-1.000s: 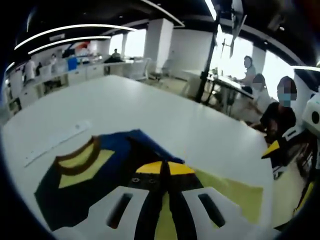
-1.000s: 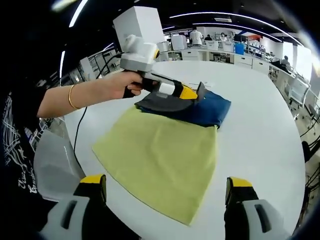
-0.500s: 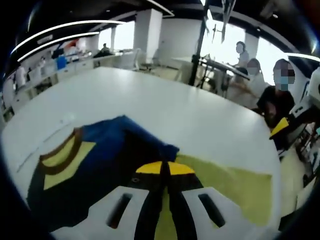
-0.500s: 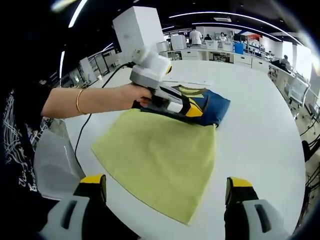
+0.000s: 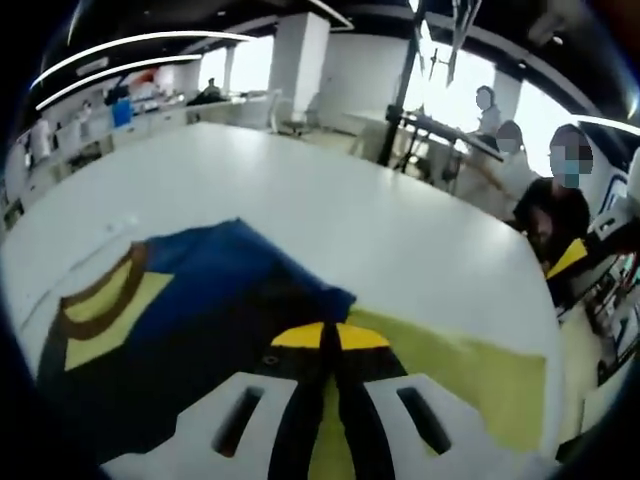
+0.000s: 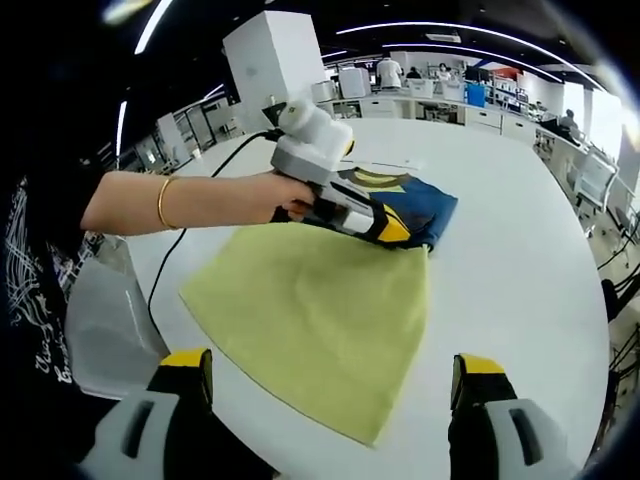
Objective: Fold the garment on the visible template until the final outline fits inside the template.
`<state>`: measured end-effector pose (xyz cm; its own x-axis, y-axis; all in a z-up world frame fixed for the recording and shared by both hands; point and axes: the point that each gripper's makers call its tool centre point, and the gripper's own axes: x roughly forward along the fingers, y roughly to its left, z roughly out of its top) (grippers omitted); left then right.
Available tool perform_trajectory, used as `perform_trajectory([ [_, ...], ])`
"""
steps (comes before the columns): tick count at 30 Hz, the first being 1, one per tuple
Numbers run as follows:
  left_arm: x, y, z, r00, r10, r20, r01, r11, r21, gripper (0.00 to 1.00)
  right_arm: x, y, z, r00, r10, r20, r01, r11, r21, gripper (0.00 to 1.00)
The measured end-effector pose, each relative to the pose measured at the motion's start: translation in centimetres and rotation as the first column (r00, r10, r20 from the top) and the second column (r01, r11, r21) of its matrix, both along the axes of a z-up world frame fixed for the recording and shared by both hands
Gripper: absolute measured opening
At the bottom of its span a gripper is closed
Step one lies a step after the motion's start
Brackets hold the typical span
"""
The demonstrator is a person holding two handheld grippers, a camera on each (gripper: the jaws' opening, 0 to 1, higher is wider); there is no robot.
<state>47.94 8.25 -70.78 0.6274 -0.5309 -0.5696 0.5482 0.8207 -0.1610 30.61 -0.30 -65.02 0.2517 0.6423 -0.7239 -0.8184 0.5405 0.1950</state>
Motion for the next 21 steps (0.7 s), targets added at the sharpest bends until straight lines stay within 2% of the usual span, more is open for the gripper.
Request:
perform_trajectory([
  [6,-0.1,-0.3,0.0,1.000,-0.006,0.000,0.006,1.000,0.006,0.03,0.0,-0.1,0.1,1.000,-0.010,0.002,0.010,1.000,0.002,0.99],
  [9,-0.2,0.1,0.1,1.000,0.007,0.009,-0.007,1.000,0.027,0.14,0.0,0.0,0.2,1.000,-0.003,0.006,0.003,1.000,0.002,0.99],
  [11,-0.3,0.5,0.4,0.999,0.046,-0.005,-0.046,0.999,0.013,0.22,0.0,0.0,0.2,1.000,-0.002,0.009,0.002,1.000,0.001,1.00],
  [13,-0.3,0.8,1.1,0.998,0.060,0.016,-0.060,0.998,-0.003,0.32,0.0,0.1,0.2,1.000,-0.004,0.010,0.004,1.000,0.002,1.00],
  [16,-0.2,1.5,1.6,0.997,0.070,0.031,-0.070,0.997,0.013,0.38,0.0,0.2,0.2,1.000,-0.003,0.011,0.003,1.000,0.001,1.00],
  [21,0.0,3.6,2.5,0.990,0.136,0.050,-0.137,0.990,0.021,0.51,0.0,0.5,0.2,1.000,0.007,0.011,-0.007,1.000,0.000,1.00],
])
